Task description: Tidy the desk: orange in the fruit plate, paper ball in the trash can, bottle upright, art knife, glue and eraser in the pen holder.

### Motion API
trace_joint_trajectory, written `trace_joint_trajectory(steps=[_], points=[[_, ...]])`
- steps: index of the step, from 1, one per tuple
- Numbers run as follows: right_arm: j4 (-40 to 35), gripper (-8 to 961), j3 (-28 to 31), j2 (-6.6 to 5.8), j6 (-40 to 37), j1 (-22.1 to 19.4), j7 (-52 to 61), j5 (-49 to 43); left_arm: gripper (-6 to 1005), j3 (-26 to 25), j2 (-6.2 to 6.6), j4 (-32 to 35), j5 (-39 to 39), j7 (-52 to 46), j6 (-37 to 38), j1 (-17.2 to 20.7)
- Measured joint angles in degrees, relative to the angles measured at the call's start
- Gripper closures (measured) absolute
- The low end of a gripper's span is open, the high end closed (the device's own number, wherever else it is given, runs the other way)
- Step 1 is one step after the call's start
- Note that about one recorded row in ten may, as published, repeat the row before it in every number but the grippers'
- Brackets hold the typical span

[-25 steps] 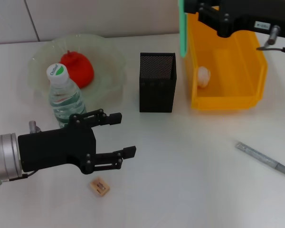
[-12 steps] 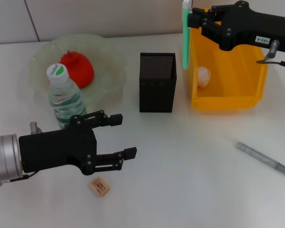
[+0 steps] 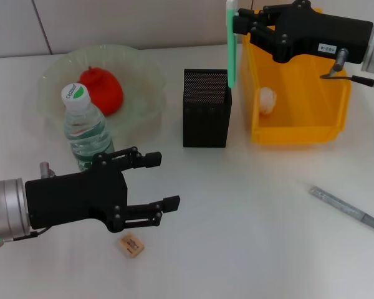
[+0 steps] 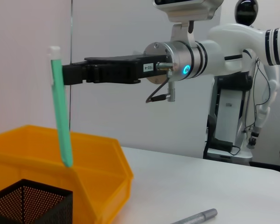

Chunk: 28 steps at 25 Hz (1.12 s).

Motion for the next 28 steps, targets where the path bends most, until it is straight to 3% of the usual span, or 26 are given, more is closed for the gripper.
trace_joint_trajectory(steps=[18,28], points=[[9.81,777,-0.62,0.03,7.26,5.29,-5.27,-0.53,196,0.4,0.0,-0.03,0.01,1.5,0.61,0.29],[11.85,768,-2.32,0.58,10.8,5.85,-6.51,-0.59,196,0.37,0.0,-0.4,0.01,1.49,0.63,0.2]])
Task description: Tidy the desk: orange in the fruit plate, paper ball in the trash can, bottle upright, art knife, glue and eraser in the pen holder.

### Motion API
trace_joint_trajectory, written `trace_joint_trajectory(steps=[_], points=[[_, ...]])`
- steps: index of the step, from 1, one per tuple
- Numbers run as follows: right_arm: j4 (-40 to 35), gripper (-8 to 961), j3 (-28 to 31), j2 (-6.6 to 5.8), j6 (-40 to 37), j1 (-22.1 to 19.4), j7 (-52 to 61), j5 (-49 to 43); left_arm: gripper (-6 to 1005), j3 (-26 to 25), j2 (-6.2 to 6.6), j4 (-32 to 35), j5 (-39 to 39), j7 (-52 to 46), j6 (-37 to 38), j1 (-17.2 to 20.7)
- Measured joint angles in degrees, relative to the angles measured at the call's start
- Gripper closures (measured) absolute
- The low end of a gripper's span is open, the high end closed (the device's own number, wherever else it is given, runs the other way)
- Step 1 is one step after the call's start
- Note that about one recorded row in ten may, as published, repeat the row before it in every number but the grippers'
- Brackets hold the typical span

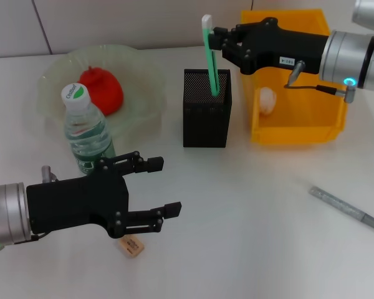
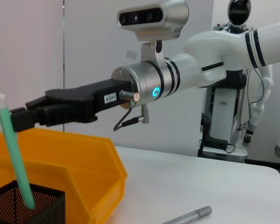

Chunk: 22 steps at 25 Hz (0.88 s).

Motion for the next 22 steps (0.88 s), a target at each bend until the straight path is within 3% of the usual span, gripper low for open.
trace_joint_trajectory(steps=[17,22], points=[[-0.76,752,-1.29,0.53,1.03,-0.52,0.45,-0.03,196,0.0,0.0,-0.02,0.0,0.0,0.09,0.06],[-2.26,556,-1.56,0.57,-0.01,-1.08,0.27,-0.03,196,0.0,0.0,-0.02,0.0,0.0,0.09,0.14]])
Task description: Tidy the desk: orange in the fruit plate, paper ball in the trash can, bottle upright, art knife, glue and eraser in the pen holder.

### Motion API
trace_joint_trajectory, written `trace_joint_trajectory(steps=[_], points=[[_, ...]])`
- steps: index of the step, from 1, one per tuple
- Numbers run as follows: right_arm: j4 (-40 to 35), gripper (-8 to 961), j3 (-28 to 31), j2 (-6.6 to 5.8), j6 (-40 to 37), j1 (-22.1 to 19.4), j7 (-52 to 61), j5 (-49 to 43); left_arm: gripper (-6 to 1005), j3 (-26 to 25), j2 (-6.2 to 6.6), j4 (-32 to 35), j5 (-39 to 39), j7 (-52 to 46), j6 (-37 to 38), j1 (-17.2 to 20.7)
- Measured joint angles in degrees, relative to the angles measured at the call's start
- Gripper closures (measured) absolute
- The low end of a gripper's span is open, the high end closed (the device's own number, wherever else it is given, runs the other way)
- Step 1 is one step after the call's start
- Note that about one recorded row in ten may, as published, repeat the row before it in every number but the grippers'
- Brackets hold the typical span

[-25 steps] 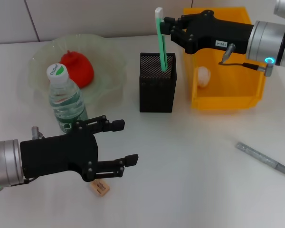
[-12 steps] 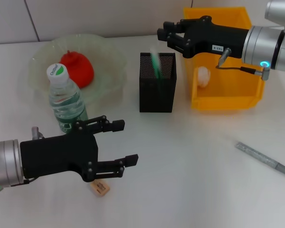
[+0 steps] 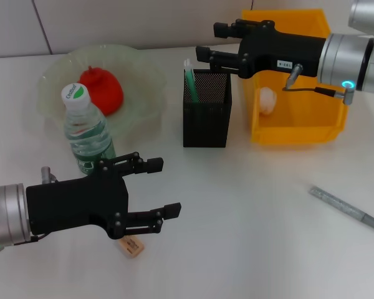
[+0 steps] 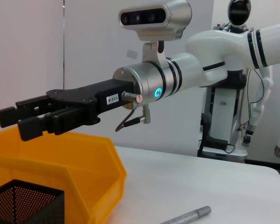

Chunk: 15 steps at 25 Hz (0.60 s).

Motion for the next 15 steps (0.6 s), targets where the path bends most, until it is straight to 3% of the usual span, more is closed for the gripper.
trace_joint_trajectory(steps=[1,2,9,15], points=[[-0.51,517,-0.02,0.15,-0.04,-0.4,-0.04,0.0,196,0.0,0.0,0.0,0.0,0.0,0.0,0.0],[-1.85,289,-0.03,0.49,-0.13,-1.3,-0.17,0.0,196,0.0,0.0,0.0,0.0,0.0,0.0,0.0],[-7.55,185,-0.09,0.92,-4.65,-5.7,0.51,0.17,196,-0.53,0.0,-0.07,-0.05,0.0,-0.09,-0.03],[-13.26,185,-0.84,0.96,-11.37,-11.54,1.72,0.04,196,-0.71,0.12,0.2,-0.67,-0.46,-0.1,-0.05]])
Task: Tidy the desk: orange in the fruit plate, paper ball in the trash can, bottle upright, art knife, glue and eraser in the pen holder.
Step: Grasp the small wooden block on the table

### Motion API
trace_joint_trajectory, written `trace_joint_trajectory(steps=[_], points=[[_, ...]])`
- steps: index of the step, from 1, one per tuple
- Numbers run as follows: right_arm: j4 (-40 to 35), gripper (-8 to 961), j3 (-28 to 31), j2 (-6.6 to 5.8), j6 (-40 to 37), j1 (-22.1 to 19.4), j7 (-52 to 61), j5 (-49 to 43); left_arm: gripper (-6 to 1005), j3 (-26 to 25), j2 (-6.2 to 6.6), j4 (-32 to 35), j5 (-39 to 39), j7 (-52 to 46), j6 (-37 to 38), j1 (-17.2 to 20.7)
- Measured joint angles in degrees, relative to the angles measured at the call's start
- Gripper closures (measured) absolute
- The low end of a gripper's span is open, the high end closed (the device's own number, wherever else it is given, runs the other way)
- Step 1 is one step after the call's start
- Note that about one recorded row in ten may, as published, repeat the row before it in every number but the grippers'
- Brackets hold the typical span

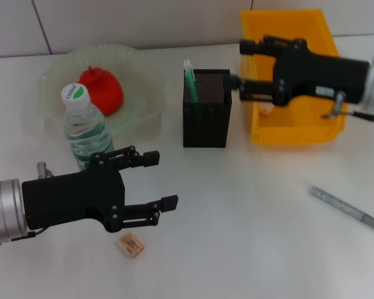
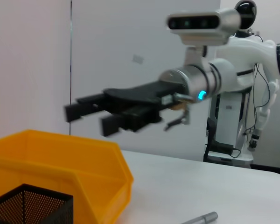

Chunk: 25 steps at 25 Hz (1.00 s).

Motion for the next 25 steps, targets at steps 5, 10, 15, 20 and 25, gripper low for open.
trace_joint_trajectory(steps=[5,10,15,20,25], points=[[-3.85,185,-2.0,0.21,-2.76,-5.67,0.06,-0.04,196,0.01,0.06,0.18,-0.45,-0.04,-0.02,0.01],[-5.77,186,-3.71,0.15,-6.28,-10.62,-0.25,-1.13,196,-0.35,0.06,-0.13,-0.69,-0.06,-0.49,-0.15],[-8.6,186,-4.1,0.41,-10.83,-15.59,-1.23,-4.18,196,-0.69,0.06,-0.2,-0.73,-0.07,-0.57,-0.24],[-8.92,186,-3.43,0.41,-13.24,-18.82,-3.67,-4.07,196,-0.7,0.06,-0.19,-0.74,-0.18,-1.63,-0.11],[-8.5,186,-2.65,0.36,-13.59,-19.37,-3.74,-4.06,196,-0.7,0.22,0.44,-0.49,-2.11,-3.41,0.52]])
